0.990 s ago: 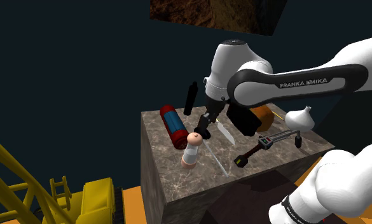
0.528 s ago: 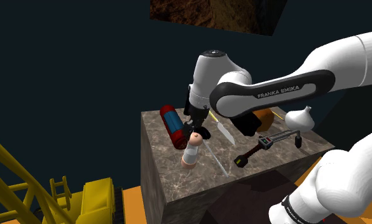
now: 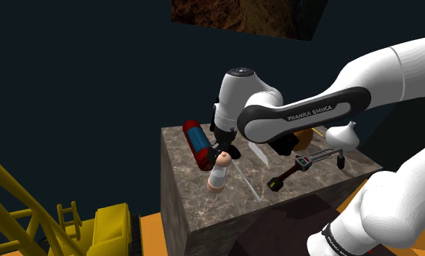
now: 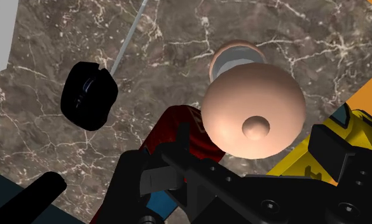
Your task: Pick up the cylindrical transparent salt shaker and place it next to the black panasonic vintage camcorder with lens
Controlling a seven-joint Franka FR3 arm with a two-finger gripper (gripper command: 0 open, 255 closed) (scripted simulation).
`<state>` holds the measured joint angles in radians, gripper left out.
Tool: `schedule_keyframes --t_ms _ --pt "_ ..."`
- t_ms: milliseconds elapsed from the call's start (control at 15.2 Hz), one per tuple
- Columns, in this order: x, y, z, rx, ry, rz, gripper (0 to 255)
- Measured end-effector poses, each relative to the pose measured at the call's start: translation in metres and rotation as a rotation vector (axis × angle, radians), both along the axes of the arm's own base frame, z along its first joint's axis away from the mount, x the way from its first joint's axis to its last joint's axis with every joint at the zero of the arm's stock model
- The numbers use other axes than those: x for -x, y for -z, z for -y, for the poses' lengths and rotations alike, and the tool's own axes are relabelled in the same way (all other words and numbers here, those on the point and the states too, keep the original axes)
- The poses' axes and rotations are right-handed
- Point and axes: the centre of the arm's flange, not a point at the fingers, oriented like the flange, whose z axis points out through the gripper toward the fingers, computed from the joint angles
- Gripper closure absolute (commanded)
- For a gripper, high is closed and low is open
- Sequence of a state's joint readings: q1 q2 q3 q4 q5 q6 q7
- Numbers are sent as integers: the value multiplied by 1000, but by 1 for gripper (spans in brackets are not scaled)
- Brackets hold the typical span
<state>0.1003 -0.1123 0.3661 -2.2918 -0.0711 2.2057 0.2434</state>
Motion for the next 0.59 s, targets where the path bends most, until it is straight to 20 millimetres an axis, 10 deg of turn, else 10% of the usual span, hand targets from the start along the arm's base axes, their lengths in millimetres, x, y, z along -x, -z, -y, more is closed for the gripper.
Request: schedule_keyframes --t_ms 198,264,594 --pt "0 0 0 0 0 0 0" --pt "0 1 0 0 0 0 255" --pt "0 0 0 0 0 1 255"
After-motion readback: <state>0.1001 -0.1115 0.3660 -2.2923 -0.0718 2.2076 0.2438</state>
